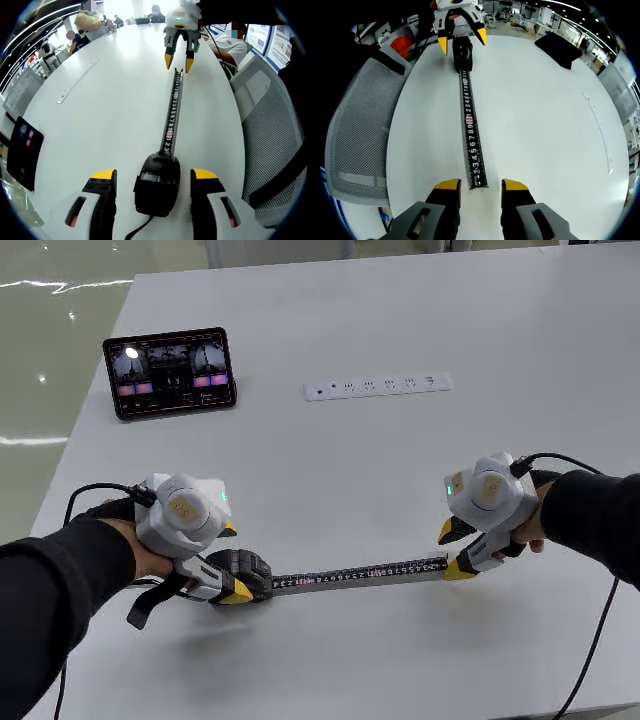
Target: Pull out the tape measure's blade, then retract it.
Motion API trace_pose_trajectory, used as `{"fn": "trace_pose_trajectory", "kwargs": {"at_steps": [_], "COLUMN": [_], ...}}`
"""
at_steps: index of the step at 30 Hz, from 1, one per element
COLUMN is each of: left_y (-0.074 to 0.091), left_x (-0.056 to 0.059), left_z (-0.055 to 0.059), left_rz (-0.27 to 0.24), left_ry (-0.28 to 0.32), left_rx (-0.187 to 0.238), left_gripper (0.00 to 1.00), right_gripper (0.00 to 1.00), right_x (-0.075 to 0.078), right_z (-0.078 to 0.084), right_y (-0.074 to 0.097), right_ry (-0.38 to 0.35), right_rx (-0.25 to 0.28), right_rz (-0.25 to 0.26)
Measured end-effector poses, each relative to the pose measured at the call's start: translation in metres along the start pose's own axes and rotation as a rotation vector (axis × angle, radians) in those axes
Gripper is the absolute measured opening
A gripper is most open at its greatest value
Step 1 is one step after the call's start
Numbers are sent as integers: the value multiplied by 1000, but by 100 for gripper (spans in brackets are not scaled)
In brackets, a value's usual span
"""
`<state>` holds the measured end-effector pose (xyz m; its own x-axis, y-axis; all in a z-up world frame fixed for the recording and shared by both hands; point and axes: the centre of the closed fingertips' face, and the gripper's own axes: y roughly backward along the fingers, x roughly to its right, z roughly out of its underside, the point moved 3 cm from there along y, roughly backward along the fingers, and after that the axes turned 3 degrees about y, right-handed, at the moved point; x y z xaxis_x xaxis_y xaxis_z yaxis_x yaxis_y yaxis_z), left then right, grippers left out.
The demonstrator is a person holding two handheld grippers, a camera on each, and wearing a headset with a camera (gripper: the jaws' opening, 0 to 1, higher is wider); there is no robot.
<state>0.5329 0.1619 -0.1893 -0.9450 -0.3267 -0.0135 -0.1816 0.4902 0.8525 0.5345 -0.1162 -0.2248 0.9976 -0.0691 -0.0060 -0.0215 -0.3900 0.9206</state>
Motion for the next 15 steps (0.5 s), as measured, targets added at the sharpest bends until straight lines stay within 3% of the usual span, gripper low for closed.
{"fn": "trace_pose_trajectory", "kwargs": {"at_steps": [7,15], "left_y": [3,13], "left_x": [1,-9], "left_z": [5,2], "left_rz": [-4,-68], "left_ry": [104,210], "left_rx": [35,103], "left_gripper": [69,79], "right_gripper": [35,46], "right_x": [-1,-2], "right_z": [6,8], "right_y": [3,9], "right_ry": [-78,-178], "right_rx": [35,97], "right_rz": [22,63]}}
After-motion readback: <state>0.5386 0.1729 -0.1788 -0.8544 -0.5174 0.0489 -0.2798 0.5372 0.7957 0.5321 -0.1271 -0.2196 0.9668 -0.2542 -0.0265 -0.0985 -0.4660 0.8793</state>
